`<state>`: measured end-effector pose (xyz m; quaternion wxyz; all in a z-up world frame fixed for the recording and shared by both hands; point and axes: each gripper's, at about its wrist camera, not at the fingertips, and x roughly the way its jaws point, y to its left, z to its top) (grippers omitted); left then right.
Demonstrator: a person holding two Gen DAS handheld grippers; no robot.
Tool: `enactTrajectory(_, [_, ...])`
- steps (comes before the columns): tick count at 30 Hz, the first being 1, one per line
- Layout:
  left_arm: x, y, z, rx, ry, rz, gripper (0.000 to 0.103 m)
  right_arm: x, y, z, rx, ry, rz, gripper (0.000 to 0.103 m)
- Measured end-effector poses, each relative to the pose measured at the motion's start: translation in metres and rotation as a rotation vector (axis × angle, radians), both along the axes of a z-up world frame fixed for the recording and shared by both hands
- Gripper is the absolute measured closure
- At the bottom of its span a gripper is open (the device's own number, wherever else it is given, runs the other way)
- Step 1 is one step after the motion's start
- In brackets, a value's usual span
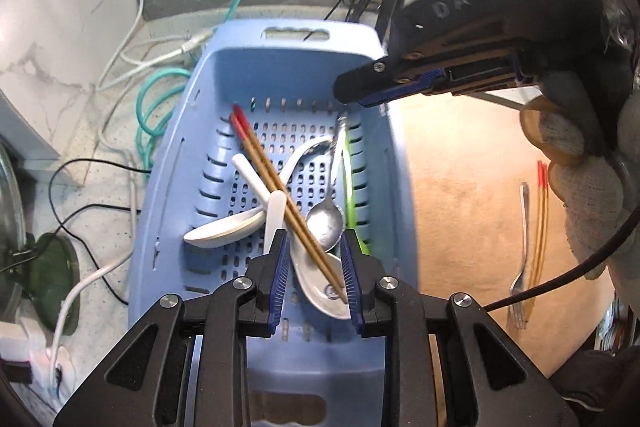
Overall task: Organize utensils
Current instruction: 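Carry both metal spoons into the blue basket and open both grippers, then move both tools back to the remaining chopsticks on the cloth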
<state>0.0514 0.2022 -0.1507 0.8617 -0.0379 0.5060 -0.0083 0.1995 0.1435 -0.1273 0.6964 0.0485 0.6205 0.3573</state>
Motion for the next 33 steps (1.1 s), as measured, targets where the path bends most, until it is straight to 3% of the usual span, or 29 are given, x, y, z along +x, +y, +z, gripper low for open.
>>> enactTrajectory(5, [-0.013,-0.024,0.022,0.004,-0.049,-0.024,0.079,-0.009,-0.034,0.023,0.033,-0.045,-0.011,0.088])
enactTrajectory(16, [-0.025,-0.087,0.024,-0.016,-0.071,-0.126,0.079,-0.029,-0.151,0.064,0.116,-0.214,-0.086,0.063])
enactTrajectory(18, [-0.027,-0.1,0.019,-0.022,-0.063,-0.147,0.079,-0.034,-0.172,0.067,0.122,-0.225,-0.094,0.046])
enactTrajectory(21, [-0.028,-0.118,0.009,-0.042,-0.044,-0.173,0.079,-0.042,-0.205,0.068,0.077,-0.252,-0.121,0.045])
enactTrajectory(26, [-0.034,-0.146,-0.006,-0.069,-0.002,-0.221,0.079,-0.053,-0.245,0.056,-0.008,-0.212,-0.151,0.045])
enactTrajectory(33, [-0.038,-0.182,-0.016,-0.073,0.028,-0.295,0.079,-0.067,-0.283,0.015,-0.035,-0.093,-0.211,0.046])
